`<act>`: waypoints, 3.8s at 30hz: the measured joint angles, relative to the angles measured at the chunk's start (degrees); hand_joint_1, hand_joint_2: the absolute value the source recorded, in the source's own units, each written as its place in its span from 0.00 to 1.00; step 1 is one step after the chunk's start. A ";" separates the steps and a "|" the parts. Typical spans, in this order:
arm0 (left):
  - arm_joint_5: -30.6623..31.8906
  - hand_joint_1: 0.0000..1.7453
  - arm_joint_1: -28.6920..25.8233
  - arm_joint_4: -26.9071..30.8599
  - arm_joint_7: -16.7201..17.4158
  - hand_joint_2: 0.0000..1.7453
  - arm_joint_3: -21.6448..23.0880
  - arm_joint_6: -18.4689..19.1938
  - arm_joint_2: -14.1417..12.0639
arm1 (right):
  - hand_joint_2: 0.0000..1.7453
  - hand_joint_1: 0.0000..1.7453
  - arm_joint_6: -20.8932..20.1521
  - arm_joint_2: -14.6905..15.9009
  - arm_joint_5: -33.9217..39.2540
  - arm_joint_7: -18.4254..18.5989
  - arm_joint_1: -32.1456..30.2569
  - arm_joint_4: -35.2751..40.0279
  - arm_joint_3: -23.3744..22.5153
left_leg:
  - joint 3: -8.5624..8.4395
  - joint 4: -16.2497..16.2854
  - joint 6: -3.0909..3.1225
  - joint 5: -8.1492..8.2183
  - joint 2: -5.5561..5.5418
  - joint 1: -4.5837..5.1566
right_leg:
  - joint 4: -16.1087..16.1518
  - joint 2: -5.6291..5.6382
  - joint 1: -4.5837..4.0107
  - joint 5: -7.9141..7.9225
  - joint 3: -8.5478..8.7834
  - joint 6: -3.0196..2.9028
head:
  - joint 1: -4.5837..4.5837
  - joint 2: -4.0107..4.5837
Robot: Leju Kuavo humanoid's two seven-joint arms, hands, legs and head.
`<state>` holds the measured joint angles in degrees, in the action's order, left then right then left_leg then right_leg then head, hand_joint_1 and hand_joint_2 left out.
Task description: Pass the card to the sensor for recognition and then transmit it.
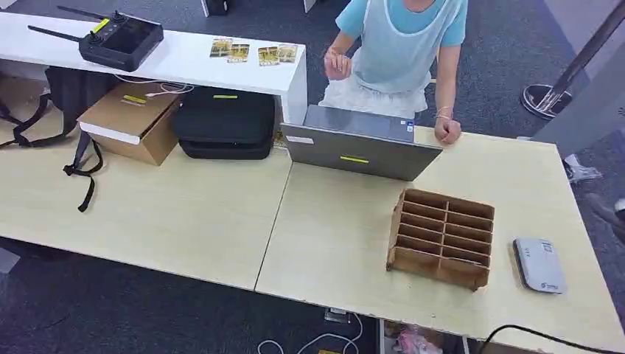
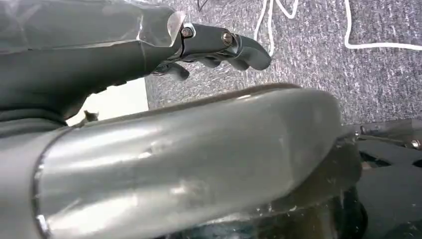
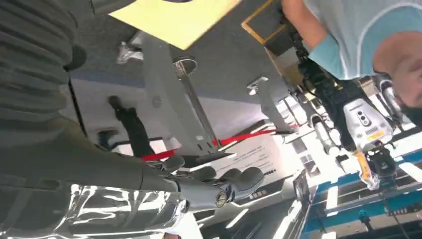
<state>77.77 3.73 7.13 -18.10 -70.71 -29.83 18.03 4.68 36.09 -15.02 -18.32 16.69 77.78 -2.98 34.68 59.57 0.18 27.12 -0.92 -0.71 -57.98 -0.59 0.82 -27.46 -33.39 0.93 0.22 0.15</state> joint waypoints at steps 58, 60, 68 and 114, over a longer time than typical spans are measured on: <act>4.66 0.00 -0.02 -0.04 1.14 0.00 -0.92 0.00 -0.04 | 1.00 0.00 8.52 -17.79 -41.75 16.83 -19.23 9.69 11.42 | -0.23 -0.08 -0.08 -0.01 0.29 -0.01 | -0.05 0.28 0.01 -0.06 0.08 -0.09 | -0.07 0.00; 4.68 0.00 -0.02 -0.04 1.18 0.00 -0.92 0.00 -0.04 | 1.00 0.00 8.39 -18.51 -42.36 17.40 -19.19 9.65 11.87 | -0.23 -0.08 -0.08 -0.02 0.28 -0.01 | -0.05 0.27 0.01 -0.06 0.08 -0.09 | -0.07 0.00; 4.88 0.00 -0.02 -0.04 1.20 0.00 -0.92 0.00 -0.02 | 1.00 0.00 7.76 -20.13 -43.04 17.94 -19.09 9.45 12.58 | -0.23 -0.08 -0.08 -0.02 0.29 -0.01 | -0.05 0.27 0.02 -0.06 0.08 -0.09 | -0.07 0.00; 6.30 0.00 -0.01 -0.20 0.59 0.00 -0.94 -0.02 -0.04 | 1.00 1.00 6.01 -19.21 -40.57 17.62 -15.68 3.33 12.82 | -0.24 -0.08 -0.08 -0.02 0.28 -0.01 | -0.04 0.27 0.02 -0.05 0.08 -0.10 | -0.09 0.00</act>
<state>84.06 3.72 6.93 -17.51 -71.65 -29.86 17.99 10.69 16.87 -55.58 -0.70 1.00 81.11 9.84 34.44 59.49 0.10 27.10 -0.64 -0.72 -58.02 -0.32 0.84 -27.51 -33.31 0.83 0.13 0.15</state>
